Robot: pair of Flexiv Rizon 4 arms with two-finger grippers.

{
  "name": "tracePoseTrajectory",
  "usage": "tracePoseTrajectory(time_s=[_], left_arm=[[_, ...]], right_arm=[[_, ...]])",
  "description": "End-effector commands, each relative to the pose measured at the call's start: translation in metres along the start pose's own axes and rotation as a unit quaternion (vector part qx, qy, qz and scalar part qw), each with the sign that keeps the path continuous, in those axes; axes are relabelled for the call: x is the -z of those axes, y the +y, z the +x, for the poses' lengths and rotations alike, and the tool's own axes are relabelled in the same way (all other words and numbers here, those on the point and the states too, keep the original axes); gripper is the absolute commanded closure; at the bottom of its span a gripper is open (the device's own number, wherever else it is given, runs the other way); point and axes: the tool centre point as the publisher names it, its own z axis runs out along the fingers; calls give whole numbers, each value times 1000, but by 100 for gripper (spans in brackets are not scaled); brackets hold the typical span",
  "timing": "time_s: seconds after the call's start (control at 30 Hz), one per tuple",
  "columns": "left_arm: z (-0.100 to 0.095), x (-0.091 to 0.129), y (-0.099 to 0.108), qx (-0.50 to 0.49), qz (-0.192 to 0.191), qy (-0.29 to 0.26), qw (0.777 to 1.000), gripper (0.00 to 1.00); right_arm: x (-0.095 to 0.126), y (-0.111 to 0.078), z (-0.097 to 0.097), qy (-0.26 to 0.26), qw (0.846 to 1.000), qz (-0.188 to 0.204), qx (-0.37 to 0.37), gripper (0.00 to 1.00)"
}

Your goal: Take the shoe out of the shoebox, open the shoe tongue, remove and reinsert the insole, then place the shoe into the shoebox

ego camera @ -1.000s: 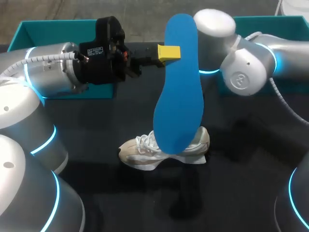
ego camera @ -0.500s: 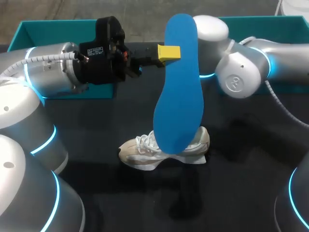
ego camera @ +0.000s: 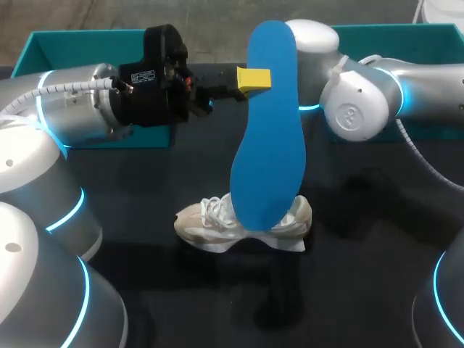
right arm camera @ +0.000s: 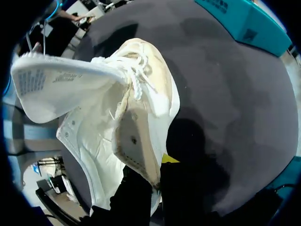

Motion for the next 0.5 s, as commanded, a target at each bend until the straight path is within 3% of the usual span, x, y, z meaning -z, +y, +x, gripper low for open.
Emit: tracePoseTrajectory(time_s=[0.03,0.2,0.37,0.5], left_arm=[[-1,-2,0,0,1,0,1000,100],[-1,-2,0,0,1,0,1000,100],[-1,-2,0,0,1,0,1000,100],[-1,-2,0,0,1,0,1000,100]], right_arm=[[22,-5,6,5,1000,-9,-29,100],[37,-12,11,18,992,-57,-108,100],[43,-17,18,16,972,-111,-205,100],[46,-13,23,17,963,-130,-233,100]])
